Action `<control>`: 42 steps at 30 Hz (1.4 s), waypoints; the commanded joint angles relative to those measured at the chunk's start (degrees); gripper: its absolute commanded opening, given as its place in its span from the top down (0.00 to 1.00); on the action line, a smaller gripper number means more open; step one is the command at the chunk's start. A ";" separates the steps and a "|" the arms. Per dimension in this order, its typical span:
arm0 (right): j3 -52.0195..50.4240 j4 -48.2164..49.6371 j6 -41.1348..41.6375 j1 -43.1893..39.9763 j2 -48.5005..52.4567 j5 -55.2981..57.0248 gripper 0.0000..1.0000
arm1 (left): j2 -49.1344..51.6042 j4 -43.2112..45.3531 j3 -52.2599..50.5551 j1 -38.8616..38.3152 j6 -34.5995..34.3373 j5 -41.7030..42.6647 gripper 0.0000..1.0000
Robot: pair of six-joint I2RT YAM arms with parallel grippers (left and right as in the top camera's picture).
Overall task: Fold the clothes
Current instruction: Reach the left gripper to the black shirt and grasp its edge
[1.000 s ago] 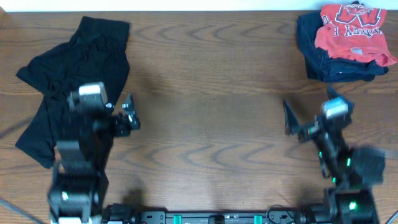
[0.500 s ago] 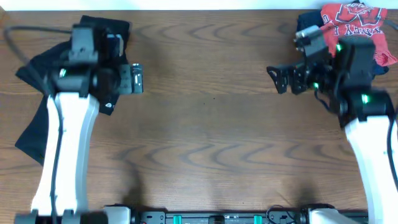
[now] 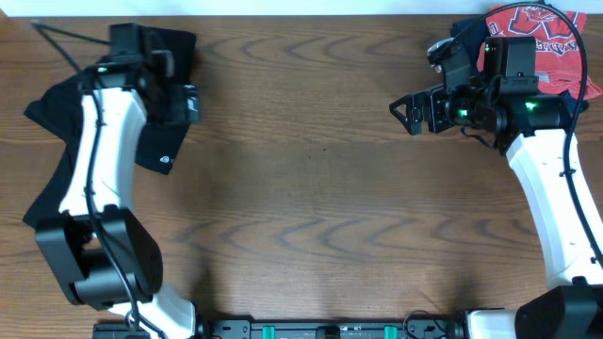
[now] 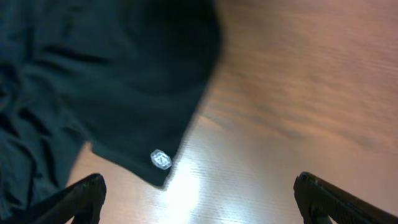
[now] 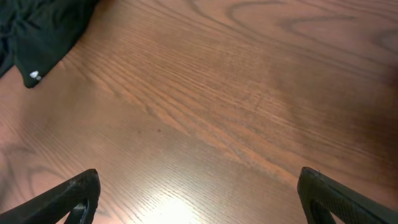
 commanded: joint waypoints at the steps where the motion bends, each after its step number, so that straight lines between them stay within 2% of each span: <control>1: 1.40 -0.11 1.09 0.52 -0.04 -1.73 0.01 | 2.71 2.82 1.18 4.13 -5.73 -0.22 0.02; 5: 1.27 -0.17 1.11 0.55 -0.02 -1.70 0.01 | 5.86 6.49 1.11 7.43 -9.75 -0.22 0.01; 8: 1.16 -0.20 1.11 0.59 0.04 -1.70 0.01 | 8.44 7.50 1.09 9.01 -11.15 -0.22 0.09; 10: 1.18 -0.26 1.14 0.59 0.13 -1.73 0.03 | 10.38 7.72 1.09 9.73 -11.50 -0.24 0.17; 11: 1.16 -0.26 1.14 0.59 0.17 -1.73 0.04 | 11.45 7.89 1.07 9.99 -11.47 -0.26 0.23; 12: 1.16 -0.33 1.14 0.59 0.17 -1.73 0.05 | 12.55 7.93 1.05 10.25 -11.76 -0.26 0.34; 16: 1.16 -0.70 1.14 0.59 0.17 -1.70 0.05 | 16.15 6.67 0.98 11.34 -16.02 -0.22 0.52; 22: 1.16 -0.81 1.11 0.59 0.39 -1.70 0.04 | 19.23 3.93 -0.50 12.90 -21.24 -0.22 0.57; 29: 1.16 -0.59 1.14 0.59 0.74 -1.70 0.01 | 19.30 5.53 -5.07 13.90 -21.53 0.85 0.56; 30: 1.16 -0.50 1.11 0.59 0.81 -1.70 0.01 | 19.30 6.05 -5.79 13.90 -21.53 0.85 0.55; 33: 1.16 -0.39 1.14 0.59 1.18 -1.70 0.01 | 19.30 7.76 -8.13 13.84 -21.51 2.14 0.38; 35: 1.16 -0.39 1.14 0.59 1.38 -1.70 0.01 | 19.32 9.33 -9.92 13.75 -21.29 3.52 0.38; 37: 1.16 -0.37 1.14 0.59 1.53 -1.73 0.01 | 19.37 11.91 -12.39 13.51 -20.63 4.98 0.51; 38: 1.16 -0.37 1.14 0.59 1.57 -1.73 0.01 | 19.37 13.20 -13.55 13.31 -20.57 5.42 0.63; 39: 1.16 -0.37 1.14 0.59 1.60 -1.70 0.01 | 19.37 14.53 -14.86 12.94 -20.06 5.81 0.94; 42: 1.16 -0.37 1.14 0.59 1.60 -1.70 0.01 | 19.37 15.82 -15.98 11.61 -19.98 6.16 0.94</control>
